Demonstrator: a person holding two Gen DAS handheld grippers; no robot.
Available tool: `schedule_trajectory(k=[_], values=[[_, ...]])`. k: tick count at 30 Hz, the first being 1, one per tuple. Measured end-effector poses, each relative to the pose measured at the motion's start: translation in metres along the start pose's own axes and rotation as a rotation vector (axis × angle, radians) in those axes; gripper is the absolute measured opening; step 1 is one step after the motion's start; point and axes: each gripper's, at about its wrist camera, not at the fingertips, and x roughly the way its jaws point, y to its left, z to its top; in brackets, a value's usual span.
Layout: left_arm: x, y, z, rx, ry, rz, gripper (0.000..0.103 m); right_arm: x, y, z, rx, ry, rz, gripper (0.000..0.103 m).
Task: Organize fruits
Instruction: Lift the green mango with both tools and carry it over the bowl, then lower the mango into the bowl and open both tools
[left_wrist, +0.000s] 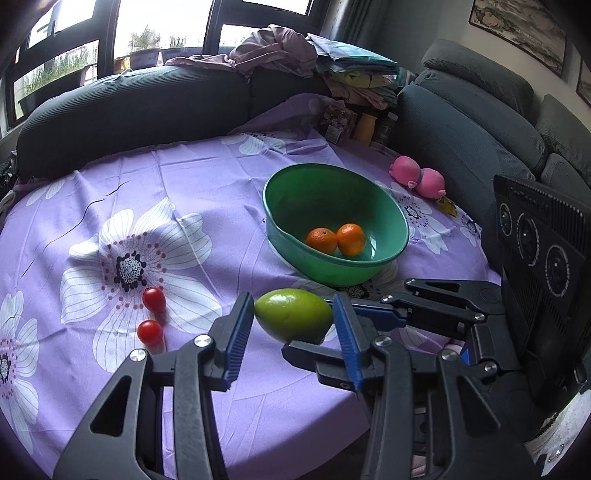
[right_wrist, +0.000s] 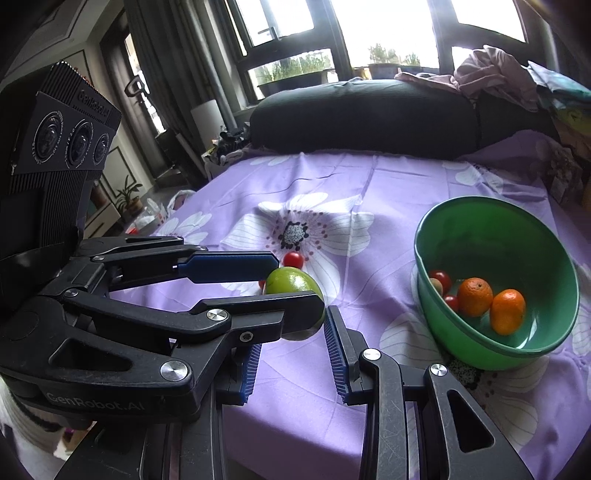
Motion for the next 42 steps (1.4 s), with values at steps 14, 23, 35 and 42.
schedule_trajectory(k=[14, 23, 35, 42], values=[[0.020, -0.030, 0.028, 0.083, 0.005, -0.019, 0.044, -0.020, -0.034, 0.002, 0.058, -0.065, -0.033, 0.035], [0.035, -0.052, 0.049, 0.134, -0.005, -0.045, 0.044, -0.036, -0.058, 0.006, 0.080, -0.099, -0.076, 0.035], [0.053, -0.075, 0.077, 0.200, -0.012, -0.071, 0.044, -0.051, -0.089, 0.014, 0.111, -0.147, -0.127, 0.035], [0.067, -0.082, 0.087, 0.218, 0.004, -0.087, 0.044, -0.053, -0.107, 0.017, 0.135, -0.154, -0.143, 0.035]])
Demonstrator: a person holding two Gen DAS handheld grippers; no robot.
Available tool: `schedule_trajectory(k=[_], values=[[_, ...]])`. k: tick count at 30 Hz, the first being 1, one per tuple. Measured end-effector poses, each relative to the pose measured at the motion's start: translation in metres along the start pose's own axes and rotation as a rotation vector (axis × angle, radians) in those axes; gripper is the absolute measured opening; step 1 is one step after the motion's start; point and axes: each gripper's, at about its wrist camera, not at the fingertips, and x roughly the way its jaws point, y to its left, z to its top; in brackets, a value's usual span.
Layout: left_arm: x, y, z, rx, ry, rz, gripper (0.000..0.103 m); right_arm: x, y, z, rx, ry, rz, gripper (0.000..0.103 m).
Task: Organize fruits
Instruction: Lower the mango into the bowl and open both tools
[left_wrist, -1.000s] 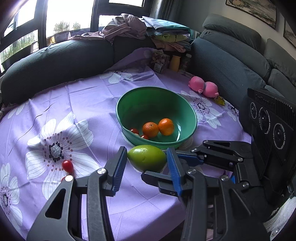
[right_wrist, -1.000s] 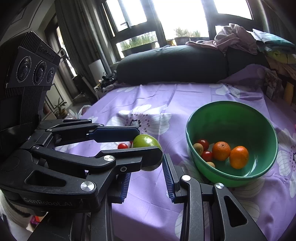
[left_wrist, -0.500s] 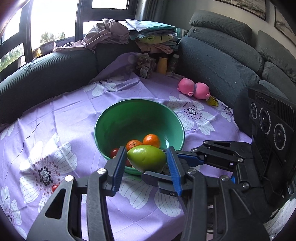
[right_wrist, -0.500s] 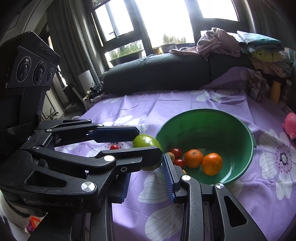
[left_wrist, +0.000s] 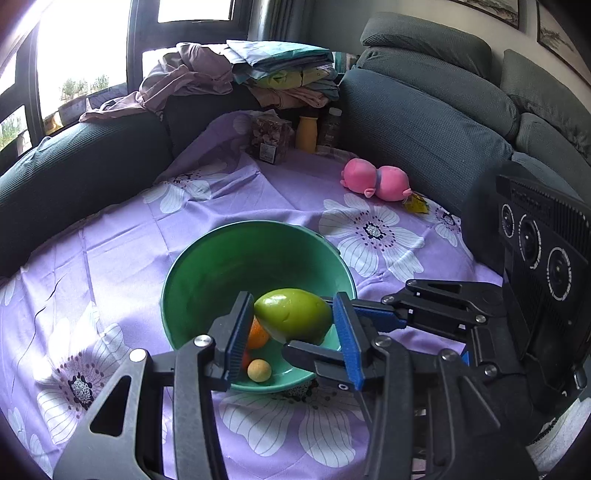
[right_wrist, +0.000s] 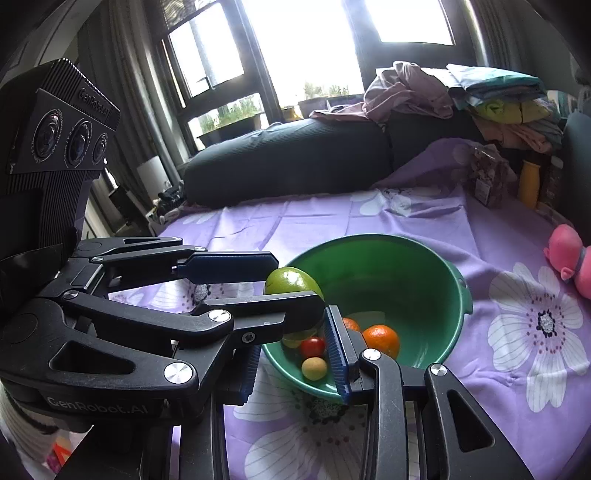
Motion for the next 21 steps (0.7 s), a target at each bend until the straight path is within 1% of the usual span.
schedule_trajectory(k=[10, 21], values=[[0.023, 0.004, 0.013, 0.000, 0.019, -0.023, 0.044, 0.008, -0.020, 0.006, 0.021, 0.010, -0.022, 0.035], [0.049, 0.014, 0.013, -0.025, 0.055, -0.037, 0.044, 0.026, -0.035, 0.005, 0.043, 0.051, -0.024, 0.035]])
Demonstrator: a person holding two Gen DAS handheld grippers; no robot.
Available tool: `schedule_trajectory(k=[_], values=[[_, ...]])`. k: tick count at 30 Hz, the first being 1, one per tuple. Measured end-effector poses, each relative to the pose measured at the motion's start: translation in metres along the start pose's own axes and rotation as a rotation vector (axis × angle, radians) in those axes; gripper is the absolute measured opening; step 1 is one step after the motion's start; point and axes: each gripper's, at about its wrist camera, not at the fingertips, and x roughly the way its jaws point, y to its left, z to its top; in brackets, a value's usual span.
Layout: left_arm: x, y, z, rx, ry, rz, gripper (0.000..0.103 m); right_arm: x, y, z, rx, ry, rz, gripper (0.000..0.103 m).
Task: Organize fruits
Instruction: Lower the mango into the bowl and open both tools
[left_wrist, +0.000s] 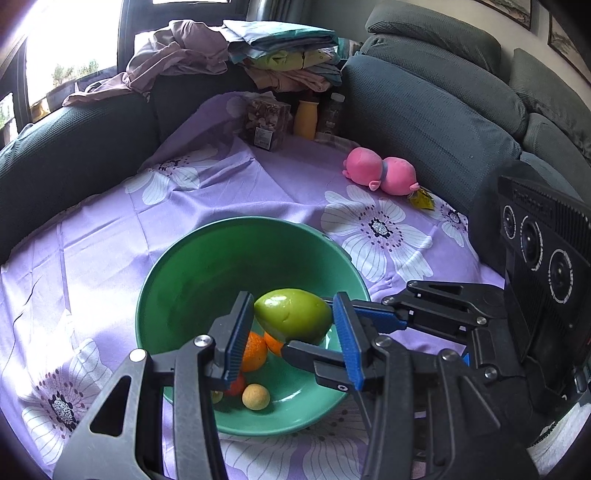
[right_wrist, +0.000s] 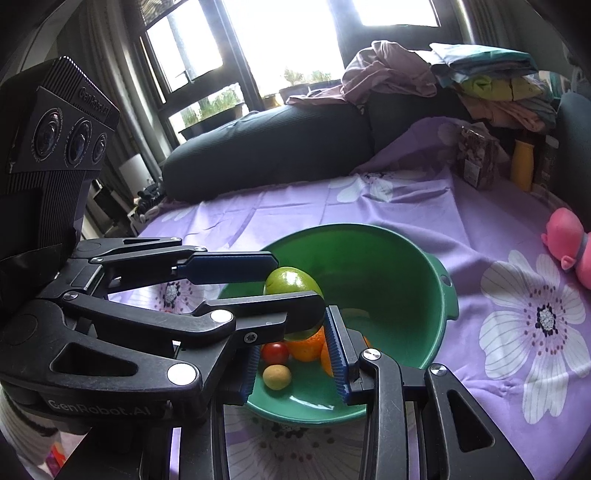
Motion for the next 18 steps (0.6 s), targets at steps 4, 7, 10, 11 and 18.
schedule_trajectory(k=[4, 7, 10, 11, 18], values=[[0.007, 0.002, -0.001, -0.009, 0.011, -0.007, 0.044, 0.006, -0.003, -0.001, 0.002, 0.016, -0.003, 0.035], [0.012, 0.005, -0.002, -0.020, 0.020, -0.015, 0.044, 0.011, -0.007, -0.001, 0.004, 0.030, -0.006, 0.035], [0.018, 0.007, -0.003, -0.029, 0.029, -0.022, 0.044, 0.015, -0.008, -0.002, 0.004, 0.045, -0.011, 0.035], [0.019, 0.008, -0.003, -0.031, 0.031, -0.025, 0.044, 0.016, -0.009, -0.003, 0.004, 0.050, -0.012, 0.035], [0.027, 0.012, -0.005, -0.051, 0.041, -0.042, 0.044, 0.022, -0.011, -0.004, 0.010, 0.074, -0.019, 0.035]])
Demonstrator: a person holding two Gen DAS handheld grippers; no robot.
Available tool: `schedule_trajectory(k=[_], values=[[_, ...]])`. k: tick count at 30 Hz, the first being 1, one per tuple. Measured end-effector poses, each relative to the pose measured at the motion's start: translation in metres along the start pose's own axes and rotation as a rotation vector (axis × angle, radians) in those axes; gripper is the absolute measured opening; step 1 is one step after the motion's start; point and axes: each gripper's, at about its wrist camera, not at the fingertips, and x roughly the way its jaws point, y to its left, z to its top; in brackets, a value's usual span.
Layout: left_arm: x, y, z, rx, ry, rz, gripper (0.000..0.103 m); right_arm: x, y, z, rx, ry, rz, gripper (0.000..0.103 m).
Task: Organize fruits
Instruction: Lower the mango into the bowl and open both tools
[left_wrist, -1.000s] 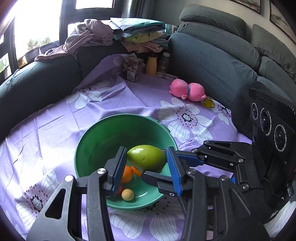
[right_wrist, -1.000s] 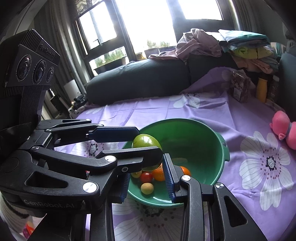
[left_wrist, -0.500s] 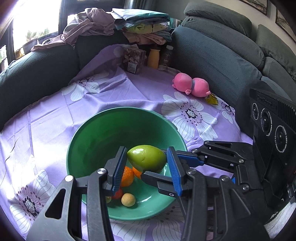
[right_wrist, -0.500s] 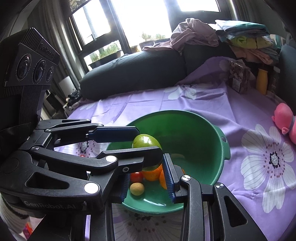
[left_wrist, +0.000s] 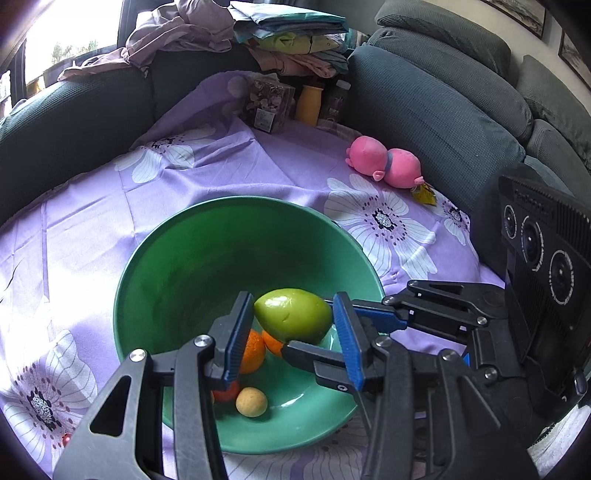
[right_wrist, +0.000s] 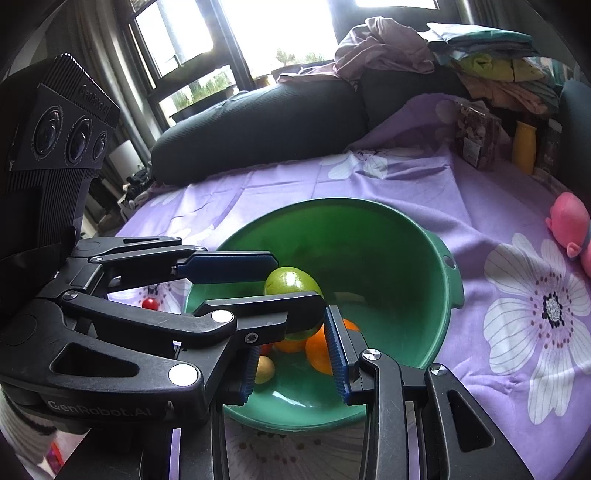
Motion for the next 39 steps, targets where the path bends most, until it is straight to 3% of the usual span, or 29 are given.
schedule_trajectory(k=[39], values=[[0.021, 0.020, -0.007, -0.082, 0.042, -0.065, 0.044, 0.022, -0.001, 0.002, -0.015, 0.126, -0.041, 0.035]])
